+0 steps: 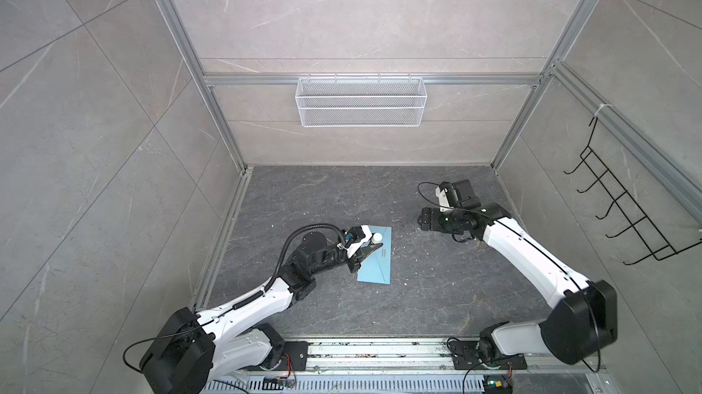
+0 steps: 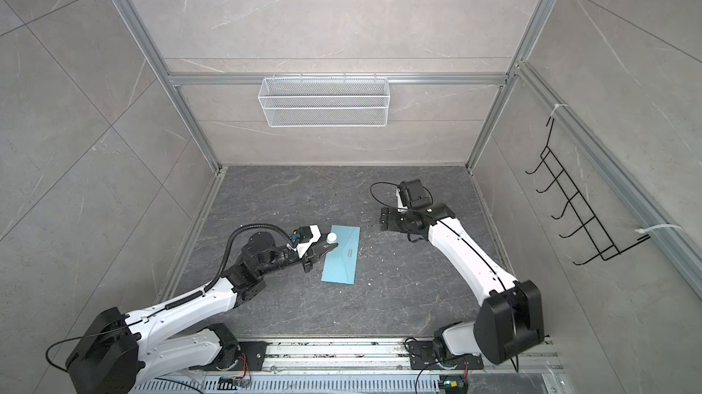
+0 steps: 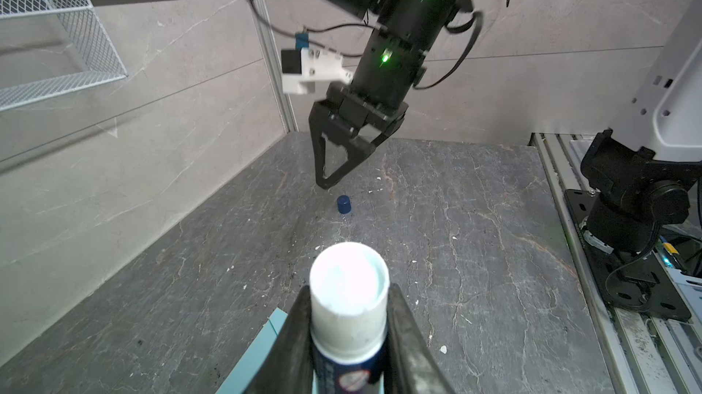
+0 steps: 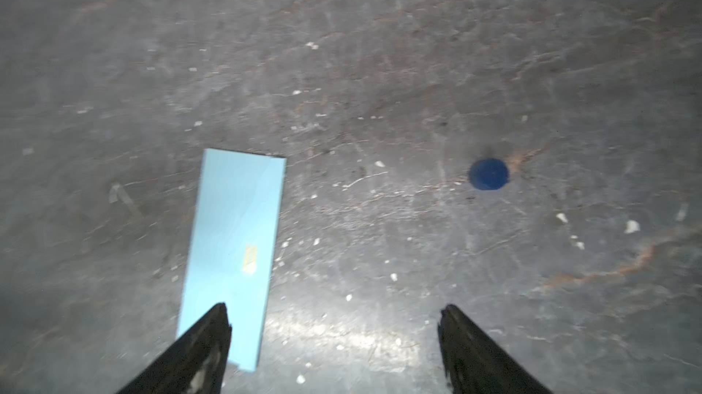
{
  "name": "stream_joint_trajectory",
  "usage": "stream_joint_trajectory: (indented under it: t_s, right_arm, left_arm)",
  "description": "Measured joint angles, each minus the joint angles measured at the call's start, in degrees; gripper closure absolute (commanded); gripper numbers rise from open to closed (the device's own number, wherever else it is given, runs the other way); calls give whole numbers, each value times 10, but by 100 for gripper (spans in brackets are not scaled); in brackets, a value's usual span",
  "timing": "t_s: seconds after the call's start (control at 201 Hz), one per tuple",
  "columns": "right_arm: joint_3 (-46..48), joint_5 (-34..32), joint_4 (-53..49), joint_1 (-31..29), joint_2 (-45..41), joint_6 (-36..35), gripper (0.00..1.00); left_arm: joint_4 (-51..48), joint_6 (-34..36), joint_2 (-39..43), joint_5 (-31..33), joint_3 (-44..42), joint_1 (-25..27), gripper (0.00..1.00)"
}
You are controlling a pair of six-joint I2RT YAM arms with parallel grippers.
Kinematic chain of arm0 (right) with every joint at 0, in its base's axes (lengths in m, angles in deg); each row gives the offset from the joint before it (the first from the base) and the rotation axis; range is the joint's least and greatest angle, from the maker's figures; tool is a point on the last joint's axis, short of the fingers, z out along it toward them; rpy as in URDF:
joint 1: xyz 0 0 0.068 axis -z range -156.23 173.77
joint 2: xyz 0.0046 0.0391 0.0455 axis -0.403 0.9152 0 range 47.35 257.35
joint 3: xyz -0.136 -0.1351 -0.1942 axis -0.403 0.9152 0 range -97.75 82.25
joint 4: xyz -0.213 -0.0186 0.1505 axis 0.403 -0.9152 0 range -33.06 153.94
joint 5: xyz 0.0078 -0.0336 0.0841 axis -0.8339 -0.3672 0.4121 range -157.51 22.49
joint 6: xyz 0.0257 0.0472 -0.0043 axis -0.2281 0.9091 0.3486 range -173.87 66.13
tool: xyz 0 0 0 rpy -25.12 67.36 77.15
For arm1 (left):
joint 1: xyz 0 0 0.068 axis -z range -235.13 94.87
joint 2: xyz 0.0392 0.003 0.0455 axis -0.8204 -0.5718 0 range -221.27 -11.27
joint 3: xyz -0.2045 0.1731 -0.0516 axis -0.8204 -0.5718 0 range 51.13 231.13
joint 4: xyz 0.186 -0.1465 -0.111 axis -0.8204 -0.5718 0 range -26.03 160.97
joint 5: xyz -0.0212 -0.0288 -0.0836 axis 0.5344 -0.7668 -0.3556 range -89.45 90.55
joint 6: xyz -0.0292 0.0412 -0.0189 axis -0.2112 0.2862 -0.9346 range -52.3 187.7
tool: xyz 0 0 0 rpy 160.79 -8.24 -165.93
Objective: Place the letter into the envelope and seal it
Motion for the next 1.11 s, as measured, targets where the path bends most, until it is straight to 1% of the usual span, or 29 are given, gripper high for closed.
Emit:
stream_joint_trajectory:
  t_s: [0.095,0.164,0.229,0.299,0.368,0.523,0.637,0.717,0.847,0.976,1.105]
  right_arm:
    - [4,78,13,-9,-74,-2,11]
    - [2,125,20,-23,-112,-3,10]
    - [-6,155,18,-42,-124,-5,8]
    - [-13,172,15,-70,-119,-9,7]
    - [-14,174,7,-103,-104,-11,5]
    - [-16,169,-10,-165,-77,-13,7]
    - [-20,157,-14,-190,-67,-11,15]
    - [-22,146,-14,-201,-65,-8,18]
    - [-32,130,-13,-212,-57,-5,28]
    - [-40,121,-13,-220,-40,-4,32]
    - [-48,109,-9,-228,-26,2,41]
  left_arm:
    - [-32,-6,-7,-2,9,0,100]
    - [-58,-15,-15,-9,24,0,100]
    - [-81,-23,-21,-21,41,0,100]
    - [-101,-34,-27,-37,61,0,100]
    - [-120,-42,-32,-51,80,0,100]
    - [-146,-52,-42,-76,102,0,100]
    - [-156,-59,-54,-88,106,0,100]
    - [-163,-63,-61,-94,106,0,100]
    - [-174,-64,-66,-98,106,0,100]
    - [-182,-64,-66,-106,112,0,100]
    - [-191,-64,-67,-106,115,0,100]
